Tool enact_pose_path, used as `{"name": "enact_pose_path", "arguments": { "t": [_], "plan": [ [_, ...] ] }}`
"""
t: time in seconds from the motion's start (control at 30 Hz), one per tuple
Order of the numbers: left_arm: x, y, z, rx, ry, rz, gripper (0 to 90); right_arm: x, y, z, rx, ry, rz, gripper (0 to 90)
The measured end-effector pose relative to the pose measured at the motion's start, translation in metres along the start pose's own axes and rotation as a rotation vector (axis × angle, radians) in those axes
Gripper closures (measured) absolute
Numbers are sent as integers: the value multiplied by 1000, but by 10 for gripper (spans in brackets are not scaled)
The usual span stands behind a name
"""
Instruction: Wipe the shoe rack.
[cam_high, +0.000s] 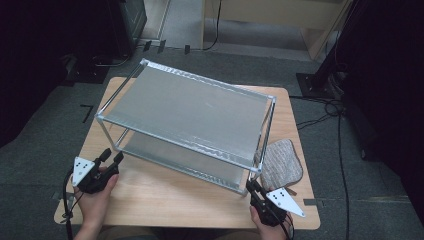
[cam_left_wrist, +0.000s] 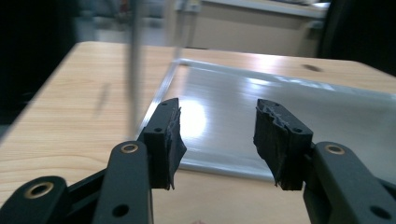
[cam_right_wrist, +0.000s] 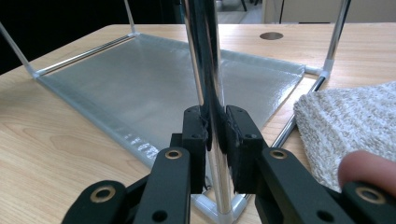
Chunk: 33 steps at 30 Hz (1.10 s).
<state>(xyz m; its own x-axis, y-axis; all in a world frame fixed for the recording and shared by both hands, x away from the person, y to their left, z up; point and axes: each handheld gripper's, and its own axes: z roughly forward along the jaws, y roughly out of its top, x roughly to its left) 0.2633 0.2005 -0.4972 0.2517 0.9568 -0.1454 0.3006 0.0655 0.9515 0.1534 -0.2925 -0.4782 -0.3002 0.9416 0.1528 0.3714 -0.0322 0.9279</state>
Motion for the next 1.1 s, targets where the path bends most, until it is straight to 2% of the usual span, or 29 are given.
{"name": "enact_pose_path", "arguments": {
  "t": [0.07, 0.13, 0.2, 0.23, 0.3, 0.33, 0.37, 0.4, 0.47, 0.5, 0.57, 0.67, 0.73, 0.8, 0.83, 0.93, 1.0, 1.03, 1.1],
  "plan": [
    [5, 4, 8, 9, 50, -2, 512, -1, 0, 0, -1, -2, 3, 793],
    [9, 9, 18, 12, 67, -17, 524, -1, 0, 0, -1, -6, 8, 792],
    [12, 15, 34, 36, 64, -7, 553, -2, 0, 0, -5, -13, 16, 791],
    [12, 15, 34, 36, 64, -7, 560, -2, 0, 0, -5, -13, 16, 791],
    [15, 17, 42, 70, 75, 3, 583, -3, 0, 1, -7, -19, 13, 791],
    [21, 19, 46, 84, 67, -21, 667, -3, 0, 1, -7, -21, 16, 791],
    [21, 19, 46, 84, 67, -21, 714, -3, 0, 1, -7, -21, 16, 791],
    [26, 20, 46, 98, 58, -22, 768, -3, 0, 1, -8, -20, 14, 792],
    [27, 20, 46, 100, 47, -15, 773, -3, 0, 1, -7, -20, 12, 792],
    [28, 19, 43, 107, 36, 32, 788, -4, 0, 1, -8, -21, 8, 793],
    [29, 19, 41, 109, 27, 39, 792, -5, 0, 2, -8, -23, 10, 793],
    [32, 16, 31, 106, 7, 20, 789, -8, 2, 5, -5, -26, 24, 791],
    [33, 9, 16, 86, 16, -6, 785, -11, 7, 13, 0, -35, 23, 792],
    [33, 8, 11, 82, 23, -12, 784, -11, 8, 16, 5, -41, 31, 791],
    [33, 6, 1, 89, 32, -14, 784, -11, 11, 23, 3, -62, 34, 791],
    [33, 4, -8, 95, 33, -14, 784, -11, 15, 30, 9, -83, 43, 791],
    [34, 2, -18, 100, 26, -39, 780, -11, 19, 38, 14, -109, 52, 790],
    [31, -1, -28, 105, 31, -35, 779, -13, 23, 46, 14, -120, 67, 788],
    [30, -3, -33, 105, 28, -34, 780, -14, 25, 50, 14, -126, 75, 787]
  ]
}}
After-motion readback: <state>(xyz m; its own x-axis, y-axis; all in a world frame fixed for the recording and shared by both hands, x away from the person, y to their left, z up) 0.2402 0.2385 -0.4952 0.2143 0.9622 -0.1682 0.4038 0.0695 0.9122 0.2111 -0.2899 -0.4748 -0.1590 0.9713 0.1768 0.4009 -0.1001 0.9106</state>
